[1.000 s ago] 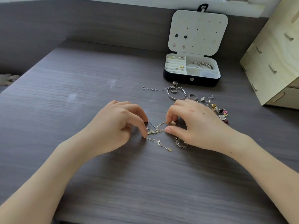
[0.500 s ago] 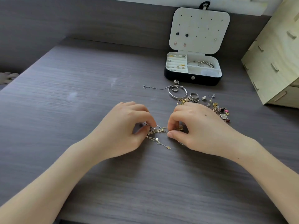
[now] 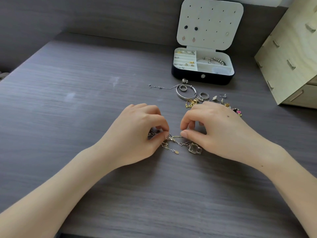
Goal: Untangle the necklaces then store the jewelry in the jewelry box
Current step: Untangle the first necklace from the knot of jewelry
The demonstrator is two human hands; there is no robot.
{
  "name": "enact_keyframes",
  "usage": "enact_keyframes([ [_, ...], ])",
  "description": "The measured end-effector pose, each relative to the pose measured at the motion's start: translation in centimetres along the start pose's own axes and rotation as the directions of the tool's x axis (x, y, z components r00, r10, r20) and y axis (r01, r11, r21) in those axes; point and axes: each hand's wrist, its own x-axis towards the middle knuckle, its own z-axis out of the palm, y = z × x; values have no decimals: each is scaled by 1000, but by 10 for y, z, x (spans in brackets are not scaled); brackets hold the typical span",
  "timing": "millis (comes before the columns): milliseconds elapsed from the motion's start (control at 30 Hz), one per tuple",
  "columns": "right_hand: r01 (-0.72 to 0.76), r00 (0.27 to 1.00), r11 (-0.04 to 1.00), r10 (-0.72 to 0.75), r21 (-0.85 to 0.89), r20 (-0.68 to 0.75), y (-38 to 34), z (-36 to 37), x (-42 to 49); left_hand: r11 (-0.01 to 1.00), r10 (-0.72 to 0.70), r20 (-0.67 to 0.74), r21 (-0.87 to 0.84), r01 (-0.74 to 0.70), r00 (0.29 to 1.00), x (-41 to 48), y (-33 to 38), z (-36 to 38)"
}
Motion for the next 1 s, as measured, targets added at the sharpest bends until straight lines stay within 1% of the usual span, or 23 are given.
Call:
enact_keyframes([
  [167,11,1000,1000,-11,19,-24,-3,6,7,1000,-6,16,13,6,1000,1,-5,2],
  [267,-1,1000,1000,1,24,6,0,6,8,1000,3,20,11,-3,1000,0,-4,3],
  [367,-25,1000,999,24,28,10,2,7,7,999,37,-5,25,-37,999,-2,-3,2],
  [533,-63,994,998,64,15,-84,1,13,15,991,134,-27,6,-134,991,-5,-4,3],
  [633,-64,989,997,68,36,-128,1,18,16,989,145,-33,1,-145,989,-6,-6,4],
  [700,-74,986,994,85,80,-141,0,18,15,990,142,-28,-7,-143,989,-6,-6,4],
  [800,-84,990,987,98,139,-97,-4,17,15,989,149,-17,-21,-149,989,-6,-7,4],
  [867,-95,993,985,104,144,-56,-5,17,16,989,144,-18,-32,-144,989,-6,-8,4],
  [1000,-143,989,974,148,175,-18,-3,15,15,992,120,-20,-36,-120,993,-4,-9,5],
])
